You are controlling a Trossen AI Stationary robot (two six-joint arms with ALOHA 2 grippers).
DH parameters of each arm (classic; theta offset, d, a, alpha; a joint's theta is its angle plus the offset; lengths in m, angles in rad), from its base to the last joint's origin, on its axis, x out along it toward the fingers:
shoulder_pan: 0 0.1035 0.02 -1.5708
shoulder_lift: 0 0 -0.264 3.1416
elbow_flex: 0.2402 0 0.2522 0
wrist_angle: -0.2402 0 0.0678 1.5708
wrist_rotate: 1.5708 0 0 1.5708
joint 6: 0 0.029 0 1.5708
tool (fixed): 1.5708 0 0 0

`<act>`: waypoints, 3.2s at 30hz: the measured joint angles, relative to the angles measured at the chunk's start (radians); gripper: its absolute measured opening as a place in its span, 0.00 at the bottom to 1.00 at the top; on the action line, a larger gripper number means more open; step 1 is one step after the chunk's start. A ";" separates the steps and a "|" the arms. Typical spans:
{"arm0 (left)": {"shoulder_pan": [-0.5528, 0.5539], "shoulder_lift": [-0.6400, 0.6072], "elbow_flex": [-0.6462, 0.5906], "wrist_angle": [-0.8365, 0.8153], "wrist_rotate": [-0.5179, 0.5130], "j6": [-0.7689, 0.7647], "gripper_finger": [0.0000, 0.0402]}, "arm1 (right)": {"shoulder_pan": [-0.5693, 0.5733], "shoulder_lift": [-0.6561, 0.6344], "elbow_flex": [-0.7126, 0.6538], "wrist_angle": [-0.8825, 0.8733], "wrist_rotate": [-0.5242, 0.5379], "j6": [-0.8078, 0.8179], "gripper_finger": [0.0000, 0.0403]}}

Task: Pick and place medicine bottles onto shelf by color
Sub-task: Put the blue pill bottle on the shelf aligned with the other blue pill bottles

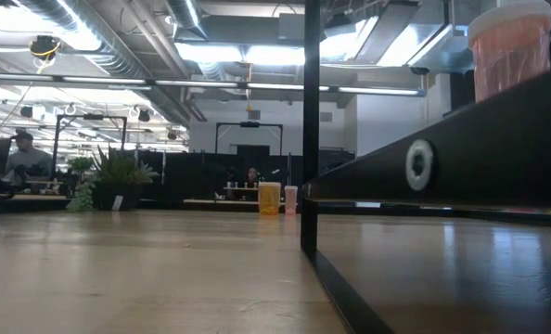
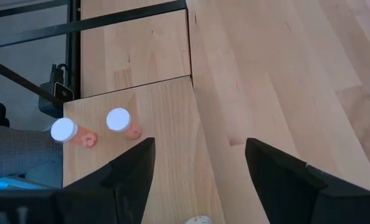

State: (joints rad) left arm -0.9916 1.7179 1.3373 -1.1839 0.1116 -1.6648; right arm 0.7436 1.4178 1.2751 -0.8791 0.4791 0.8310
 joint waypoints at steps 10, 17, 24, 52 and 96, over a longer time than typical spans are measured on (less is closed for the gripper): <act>-0.006 0.061 0.000 -0.015 0.028 -0.016 0.55 | 0.000 0.000 0.000 0.000 0.025 -0.002 0.62; -0.031 0.078 -0.001 -0.039 0.040 -0.049 0.55 | 0.000 0.000 0.000 0.000 0.025 -0.002 0.62; -0.062 0.078 -0.001 -0.035 0.041 -0.118 0.55 | 0.000 0.000 0.000 0.000 0.025 -0.002 0.62; -0.091 0.077 -0.112 0.102 0.039 -0.178 0.55 | 0.000 0.000 0.000 0.000 0.025 -0.002 0.62; 0.131 0.075 -0.079 0.042 0.001 0.192 0.27 | 0.000 0.000 0.000 0.000 0.065 -0.008 0.62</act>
State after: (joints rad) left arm -0.8602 1.7931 1.2579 -1.1416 0.1122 -1.4730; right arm 0.7437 1.4181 1.2747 -0.8795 0.5443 0.8234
